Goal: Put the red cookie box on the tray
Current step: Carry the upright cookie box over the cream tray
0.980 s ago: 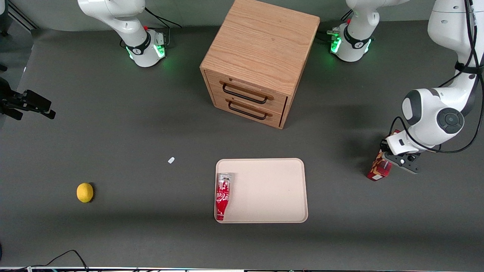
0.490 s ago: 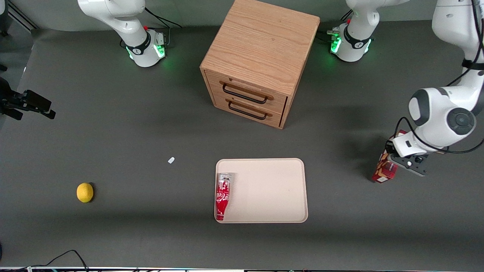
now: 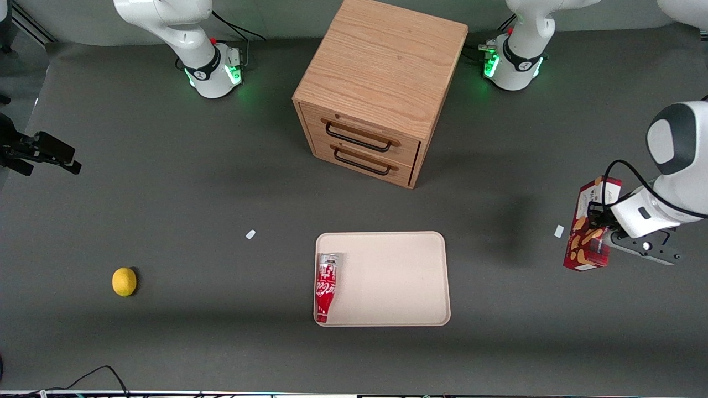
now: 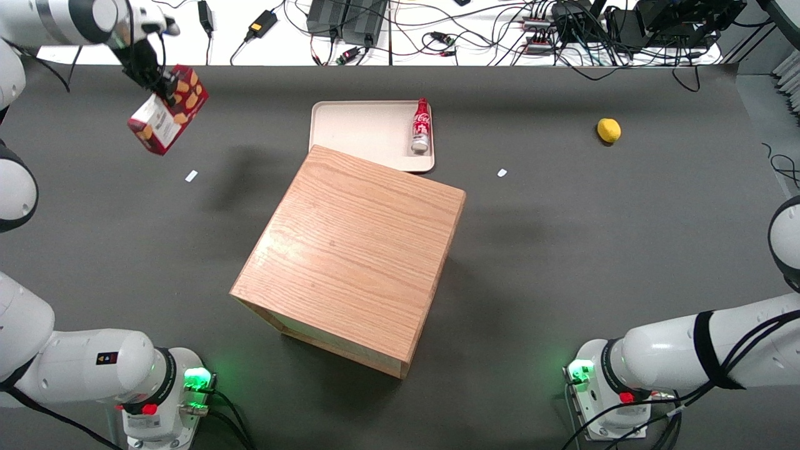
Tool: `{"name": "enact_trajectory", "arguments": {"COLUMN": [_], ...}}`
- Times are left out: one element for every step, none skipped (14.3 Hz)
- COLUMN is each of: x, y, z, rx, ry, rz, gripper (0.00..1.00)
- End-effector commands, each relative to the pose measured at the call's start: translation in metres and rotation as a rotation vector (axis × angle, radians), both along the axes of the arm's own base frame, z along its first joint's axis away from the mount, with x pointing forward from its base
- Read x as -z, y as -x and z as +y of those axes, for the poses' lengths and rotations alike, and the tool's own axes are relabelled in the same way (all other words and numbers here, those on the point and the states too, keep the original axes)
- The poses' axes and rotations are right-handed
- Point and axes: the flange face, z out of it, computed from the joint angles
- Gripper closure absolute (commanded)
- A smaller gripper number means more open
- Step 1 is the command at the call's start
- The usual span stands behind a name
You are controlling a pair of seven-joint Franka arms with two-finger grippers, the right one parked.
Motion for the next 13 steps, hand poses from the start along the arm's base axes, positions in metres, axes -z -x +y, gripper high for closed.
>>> {"name": "enact_trajectory", "arguments": {"x": [-0.035,-0.038,-0.037,-0.036,-0.031,-0.024,-0.014,-0.003,0.011,0.026,0.046,0.068,0.088], "y": [-0.016,-0.019,-0.022,-0.026,-0.033,-0.040,-0.047,-0.054,-0.058,-0.061,-0.063,-0.063,-0.062], "z": [-0.039,-0.056,-0.077,-0.097,-0.120,-0.143,-0.162,-0.179,-0.190,-0.203,-0.217,-0.234,-0.250], "rx": [-0.097,-0.143,-0.180,-0.207,-0.233,-0.276,-0.320,-0.350,-0.367,-0.381,-0.408,-0.441,-0.452], "ry": [0.029,0.054,0.073,0.081,0.089,0.098,0.104,0.101,0.079,0.063,0.059,0.059,0.046], "rz": [-0.010,-0.013,-0.006,-0.008,-0.007,-0.007,-0.001,-0.001,-0.013,-0.030,-0.029,-0.023,-0.037], "gripper": [1.00,1.00,1.00,1.00,1.00,1.00,1.00,1.00,1.00,1.00,1.00,1.00,1.00]}}
